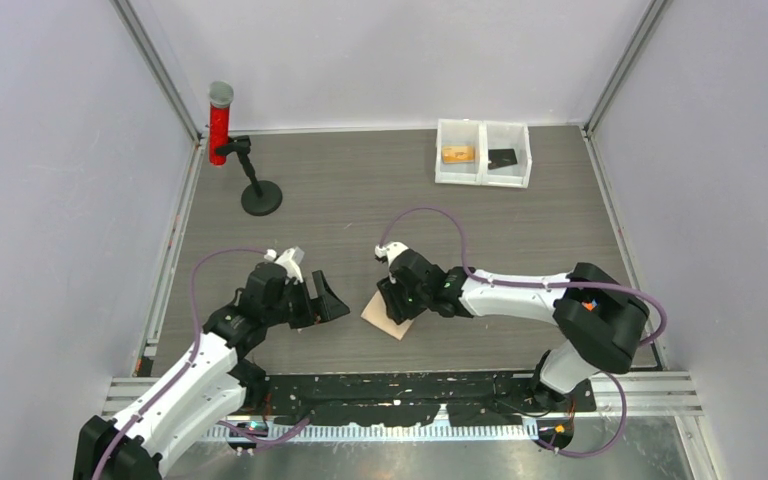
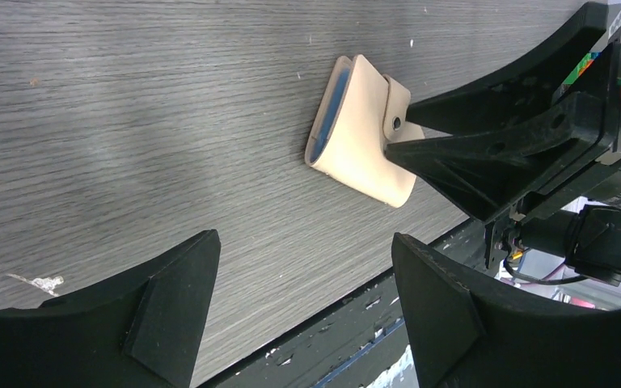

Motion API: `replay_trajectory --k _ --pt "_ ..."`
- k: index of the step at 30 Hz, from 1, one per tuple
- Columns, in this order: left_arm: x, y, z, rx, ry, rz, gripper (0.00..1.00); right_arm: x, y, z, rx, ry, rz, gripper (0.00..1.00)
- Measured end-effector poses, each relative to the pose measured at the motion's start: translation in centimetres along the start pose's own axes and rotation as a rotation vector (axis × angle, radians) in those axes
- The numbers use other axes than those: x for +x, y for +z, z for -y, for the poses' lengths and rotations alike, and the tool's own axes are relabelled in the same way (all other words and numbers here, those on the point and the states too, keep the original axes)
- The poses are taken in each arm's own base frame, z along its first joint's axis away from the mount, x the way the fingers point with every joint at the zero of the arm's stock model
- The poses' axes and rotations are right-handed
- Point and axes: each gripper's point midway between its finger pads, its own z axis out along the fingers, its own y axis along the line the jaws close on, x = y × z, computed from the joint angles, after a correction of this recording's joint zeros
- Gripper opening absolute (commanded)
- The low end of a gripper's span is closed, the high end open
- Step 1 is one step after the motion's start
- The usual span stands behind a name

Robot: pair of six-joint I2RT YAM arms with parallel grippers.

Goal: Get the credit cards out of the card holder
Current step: Open the card holder at the corner of the board.

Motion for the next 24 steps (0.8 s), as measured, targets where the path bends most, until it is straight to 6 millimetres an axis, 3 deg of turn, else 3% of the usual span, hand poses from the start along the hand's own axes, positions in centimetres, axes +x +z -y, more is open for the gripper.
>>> replay_trajectory --k 6,11,15,21,24 --pt "0.1 0.1 0.0 0.002 -0.001 -0.004 0.8 -0.9 0.9 0.0 0.047 -0.01 0.041 0.44" --pt "0.2 0.2 -0.1 0.005 -0.001 -0.001 0.79 -1.0 1.0 0.5 0.104 0.022 0.073 0.2" --pt "0.2 0.2 -0.2 0.005 -0.002 -0.001 0.78 -1.5 1.1 0.4 0.111 0.066 0.11 0.06" --pt "0.2 0.2 -0.2 0.005 -0.002 0.0 0.78 -1.2 0.7 0.1 0.091 0.14 0.131 0.05" --pt "0.2 0.2 -0.1 0.006 -0.002 0.0 0.78 -0.8 0.2 -0.1 0.075 0.179 0.125 0.15"
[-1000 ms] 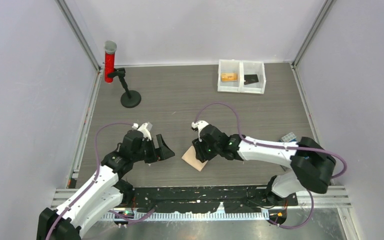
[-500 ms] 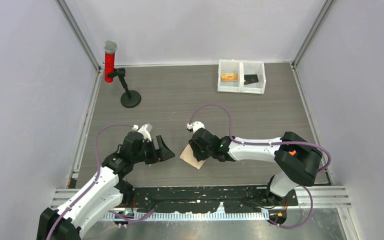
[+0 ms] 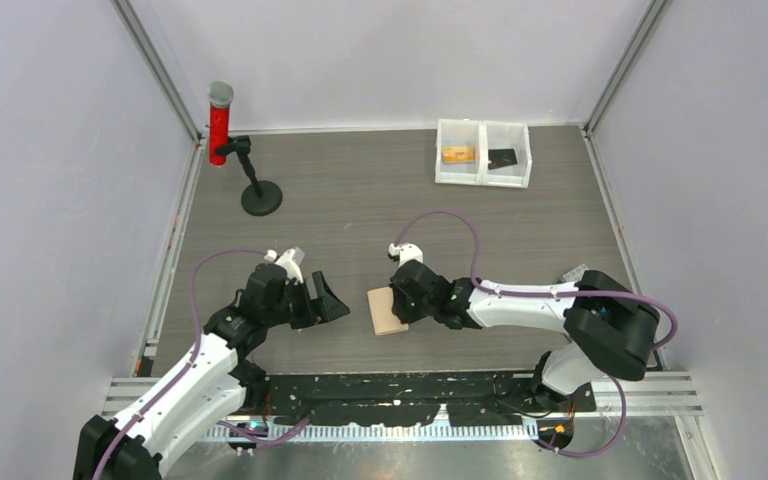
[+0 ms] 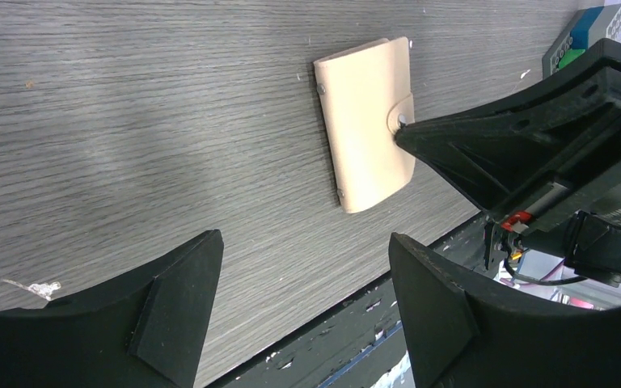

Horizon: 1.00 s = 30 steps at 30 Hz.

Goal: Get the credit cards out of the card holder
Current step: Open the card holder at the corner of the board.

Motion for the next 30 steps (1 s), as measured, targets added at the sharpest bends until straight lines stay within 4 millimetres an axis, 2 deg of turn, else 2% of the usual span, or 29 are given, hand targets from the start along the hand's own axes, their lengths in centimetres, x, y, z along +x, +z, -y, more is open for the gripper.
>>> replay_trajectory --k 2,4,7,13,18,27,30 --pt "0.0 0.0 0.0 0.0 -0.001 0.0 0.78 0.1 -0.6 -0.2 -0.012 0.02 -0.006 0.27" --pt "0.0 0.0 0.0 -0.001 0.0 -0.001 0.78 -0.1 -1.3 -0.5 -0.027 0.028 -0.008 0.34" --pt "0.3 -0.2 -0.3 -0.015 0.004 -0.013 0.79 -0.8 -2.3 -0.8 -0.036 0.021 -0.002 0.37" --pt "-0.2 -1.5 0.2 0.0 0.035 0.033 0.8 -2.9 -2.7 -1.4 -0.014 -0.029 0.008 0.42" --pt "-0.5 -1.9 0.4 0.01 0.042 0.058 0.8 -3.6 -1.8 -1.3 0.027 -0.082 -0.006 0.44" --pt "0.0 -1.6 -0.2 -0.015 0.03 0.027 0.8 -0.9 1.1 0.4 0.117 -0.119 -0.121 0.44" --pt "0.1 -1.5 -0.1 -0.014 0.027 0.022 0.79 -1.0 1.2 0.4 0.122 -0.112 -0.115 0.4"
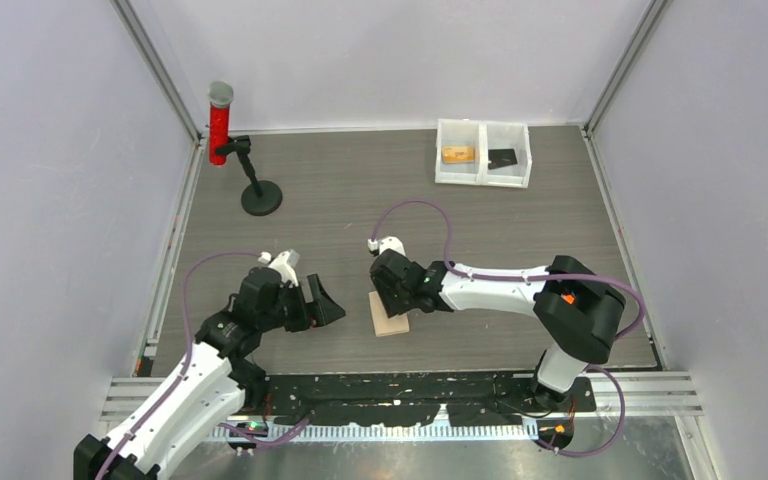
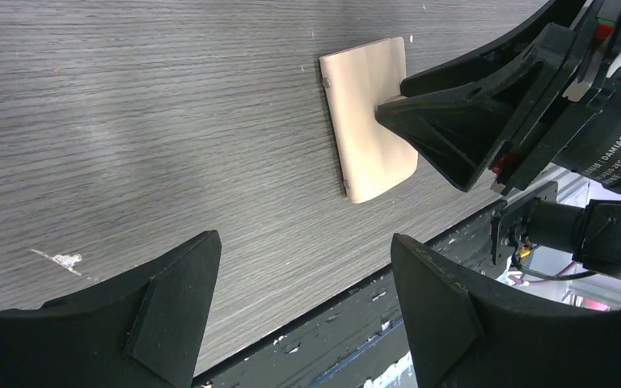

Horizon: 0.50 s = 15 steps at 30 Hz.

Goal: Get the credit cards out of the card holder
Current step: Open the card holder at the corner of the board.

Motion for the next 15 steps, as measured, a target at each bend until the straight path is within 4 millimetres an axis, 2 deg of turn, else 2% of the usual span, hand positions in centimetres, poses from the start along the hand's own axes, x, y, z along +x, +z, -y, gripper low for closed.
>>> replay_trajectory --k 8,15 --pt "0.4 0.8 -0.2 -0.011 -0.014 -0.04 0.75 -0.3 0.2 0.0 0.009 0.04 0.031 0.07" --pt "0.4 1.5 0.2 0.005 -0.034 -0.061 0.73 -0.3 0.2 -0.1 -0.014 0.068 0.063 0.05"
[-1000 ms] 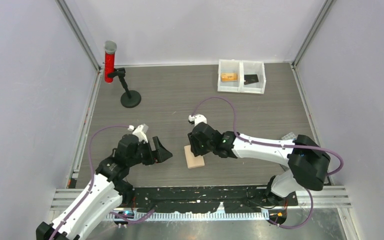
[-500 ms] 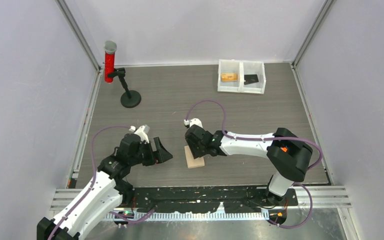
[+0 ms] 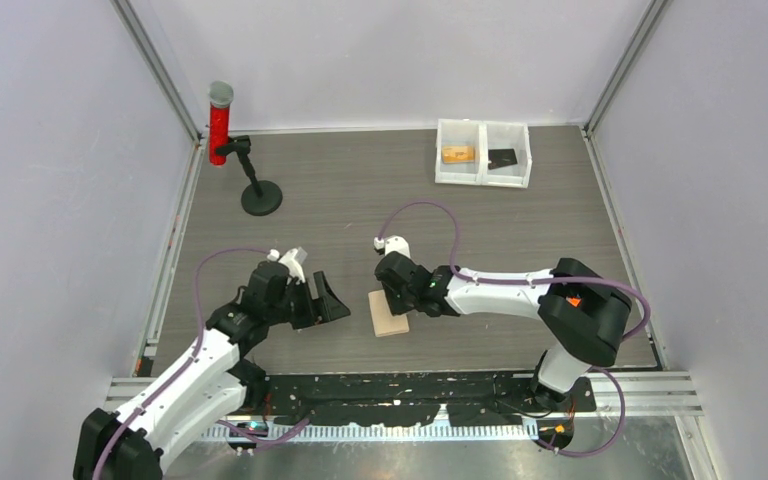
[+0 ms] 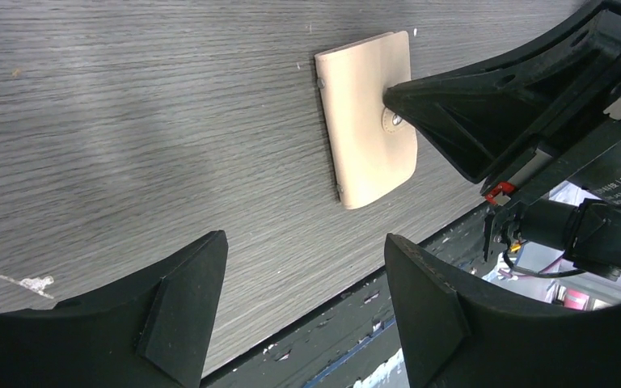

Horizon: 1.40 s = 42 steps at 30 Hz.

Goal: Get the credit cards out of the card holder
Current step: Open the card holder at the corner of the board.

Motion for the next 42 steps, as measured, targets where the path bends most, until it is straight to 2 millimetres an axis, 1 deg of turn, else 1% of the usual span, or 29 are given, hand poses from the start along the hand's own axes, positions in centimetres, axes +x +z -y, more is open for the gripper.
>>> replay_trajectory --k 4,8,13,18,22,26,30,33,35,37,38,39,40,42 --pt "-0.2 0.3 0.2 0.009 -0.004 0.004 0.73 0.0 -0.2 -0.2 -0.014 -0.007 -0.001 0.05" --pt "-0.3 0.7 0.2 0.014 -0.012 0.006 0.75 0.1 -0.6 -0.5 -0.036 -0.032 -0.006 0.05" --pt "-0.2 1.4 -0.3 -0.004 -0.021 -0.014 0.76 -0.7 -1.8 -1.6 -0.112 -0.056 0.026 0.05" --pt "-0.2 2.5 -0.4 -0.007 -0.031 -0.03 0.77 -0.8 -2.7 -2.1 -0.178 -0.088 0.054 0.05" --pt "-0.2 3.0 0.2 0.025 -0.024 -0.057 0.81 -0.4 -2.7 -2.4 -0.208 -0.124 0.05 0.05" --pt "-0.8 2.9 1.5 0.085 0.019 -0.047 0.86 -0.2 -3.2 -2.9 -0.264 -0.151 0.063 0.05" --pt "-1.3 2.9 2.5 0.137 0.053 -0.032 0.87 -0.6 -4.4 -3.9 -0.347 -0.159 0.098 0.05" --pt "-1.8 3.1 3.3 0.18 0.07 -0.014 0.87 -1.1 -4.9 -4.7 -0.391 -0.157 0.117 0.05" --pt "-1.7 3.3 3.4 0.2 0.073 -0.011 0.85 -1.3 -5.1 -5.0 -0.411 -0.157 0.125 0.05" --pt "-1.5 3.7 3.2 0.203 0.068 -0.022 0.84 -1.4 -5.1 -5.0 -0.416 -0.155 0.128 0.09" --pt "-1.3 3.9 3.1 0.199 0.064 -0.029 0.84 -1.5 -5.1 -4.9 -0.413 -0.153 0.129 0.16" --pt "-1.2 4.0 2.9 0.195 0.06 -0.036 0.84 -1.5 -5.0 -4.7 -0.402 -0.152 0.127 0.21" --pt "-1.1 4.1 2.8 0.191 0.057 -0.04 0.83 -1.4 -4.9 -4.4 -0.39 -0.149 0.124 0.27" --pt "-1.0 4.1 2.6 0.183 0.052 -0.044 0.83 -1.3 -4.6 -3.7 -0.344 -0.148 0.103 0.33"
